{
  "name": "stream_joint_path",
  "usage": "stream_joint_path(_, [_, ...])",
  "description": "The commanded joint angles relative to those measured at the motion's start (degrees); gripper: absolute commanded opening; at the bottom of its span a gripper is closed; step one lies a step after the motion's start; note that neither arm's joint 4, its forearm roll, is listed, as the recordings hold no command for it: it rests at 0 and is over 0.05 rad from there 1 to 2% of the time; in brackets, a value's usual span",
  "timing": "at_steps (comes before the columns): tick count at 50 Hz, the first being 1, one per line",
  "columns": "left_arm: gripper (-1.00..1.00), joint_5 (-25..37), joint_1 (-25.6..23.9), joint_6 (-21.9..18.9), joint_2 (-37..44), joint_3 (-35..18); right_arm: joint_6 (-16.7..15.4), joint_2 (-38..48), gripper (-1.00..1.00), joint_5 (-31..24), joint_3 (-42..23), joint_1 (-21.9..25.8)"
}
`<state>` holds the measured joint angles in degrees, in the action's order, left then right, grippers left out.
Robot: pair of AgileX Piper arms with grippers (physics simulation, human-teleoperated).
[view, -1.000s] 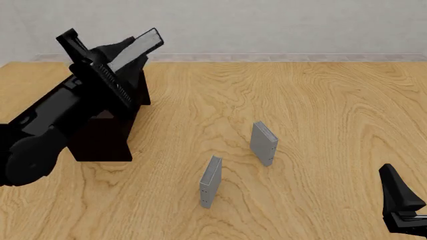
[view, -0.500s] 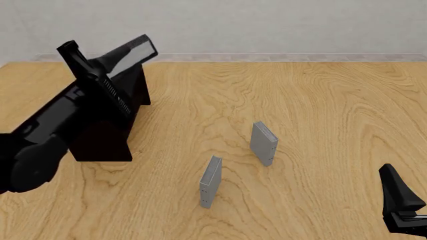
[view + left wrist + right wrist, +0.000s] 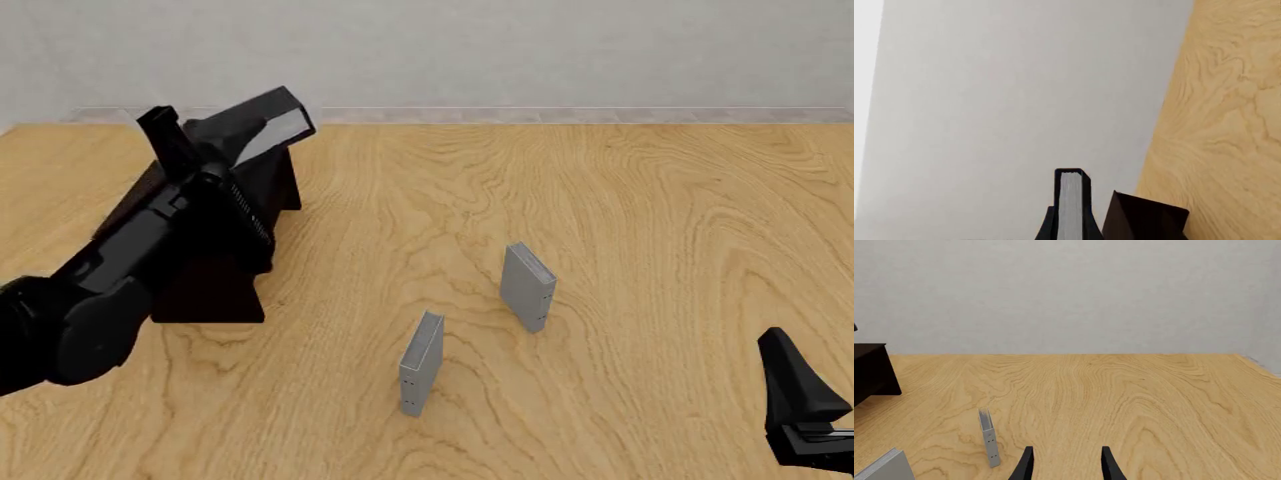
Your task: Pick up the book in the middle and place it on the cabinet shelf.
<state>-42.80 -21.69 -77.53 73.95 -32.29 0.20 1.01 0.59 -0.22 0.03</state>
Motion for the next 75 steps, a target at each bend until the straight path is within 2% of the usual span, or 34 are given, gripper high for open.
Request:
stream_joint_path(1, [-1.00,-3.0,1.0,-4.4,2.0,-0.1,0.0,0.0,1.00,0.0,0.0,0.0])
stream_joint_path(40, [-1.00,-1.5,6.0,-7.4,4.8,-3.4,0.0,0.0,1.00,0.0,0.0,0.0])
stream_joint_path(75, [-1.00,-4.0,11.0,-11.7,10.8,-5.4,0.0,0.0,1.00,0.0,0.0,0.0])
